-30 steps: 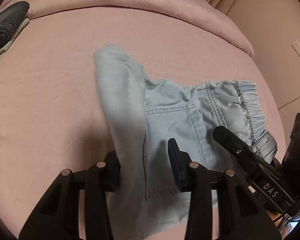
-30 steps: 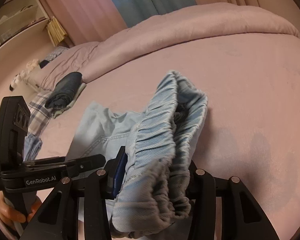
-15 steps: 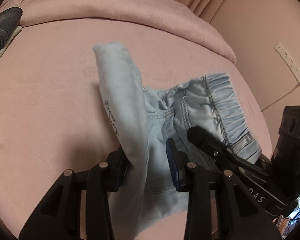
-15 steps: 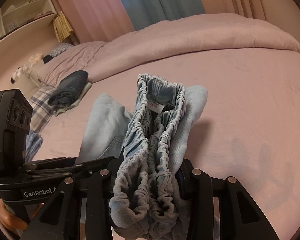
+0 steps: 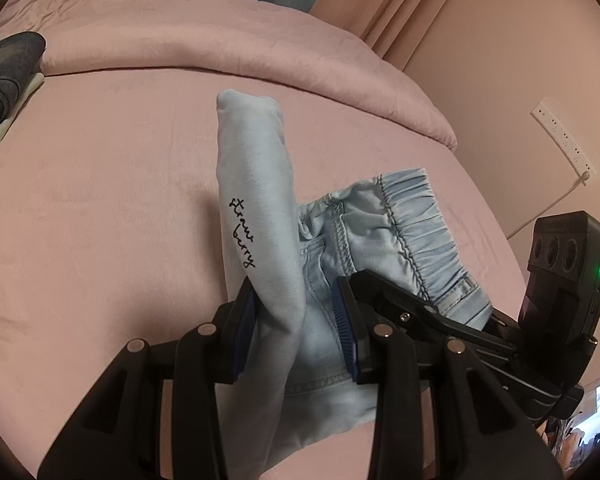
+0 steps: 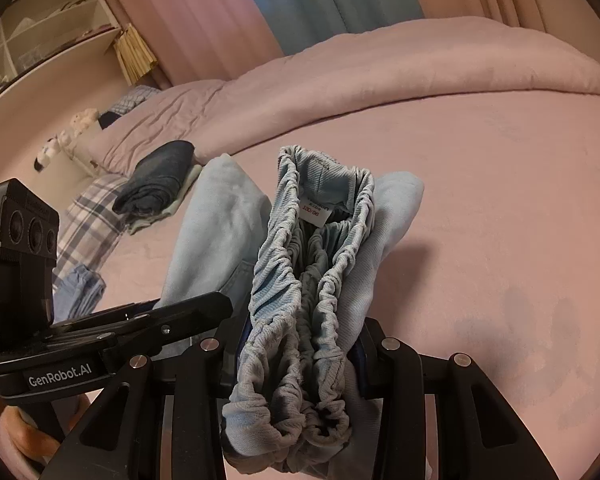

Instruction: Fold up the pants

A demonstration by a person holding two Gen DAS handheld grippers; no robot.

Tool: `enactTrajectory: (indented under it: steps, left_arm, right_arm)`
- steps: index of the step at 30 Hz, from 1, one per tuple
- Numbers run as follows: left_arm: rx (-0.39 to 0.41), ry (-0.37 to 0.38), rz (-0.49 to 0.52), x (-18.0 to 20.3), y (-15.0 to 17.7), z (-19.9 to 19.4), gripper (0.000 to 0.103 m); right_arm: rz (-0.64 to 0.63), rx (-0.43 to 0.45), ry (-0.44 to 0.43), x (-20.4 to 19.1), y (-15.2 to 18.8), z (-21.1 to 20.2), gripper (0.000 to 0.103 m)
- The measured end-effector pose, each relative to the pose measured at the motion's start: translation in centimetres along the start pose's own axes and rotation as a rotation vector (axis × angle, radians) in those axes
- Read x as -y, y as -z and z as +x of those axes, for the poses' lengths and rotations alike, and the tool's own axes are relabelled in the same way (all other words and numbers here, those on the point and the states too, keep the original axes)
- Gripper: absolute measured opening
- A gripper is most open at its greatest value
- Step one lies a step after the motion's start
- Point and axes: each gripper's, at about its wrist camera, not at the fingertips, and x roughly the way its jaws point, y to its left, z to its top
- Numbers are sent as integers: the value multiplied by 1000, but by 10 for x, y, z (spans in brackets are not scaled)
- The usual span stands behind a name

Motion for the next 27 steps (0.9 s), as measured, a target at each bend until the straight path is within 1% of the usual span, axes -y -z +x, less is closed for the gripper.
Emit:
enactTrajectory:
  steps: [10, 16, 27]
  left_arm:
    - [44, 53, 7, -12, -23, -17, 35]
    - [69, 59, 30, -14, -39, -22, 35]
    - [105, 73, 26, -26, -60, -23, 35]
  right_arm:
    - [-56, 21, 19, -19, -26, 1, 41]
    - [-80, 35, 29, -29, -42, 3, 41]
    - [-109, 54, 45, -42, -64, 12, 41]
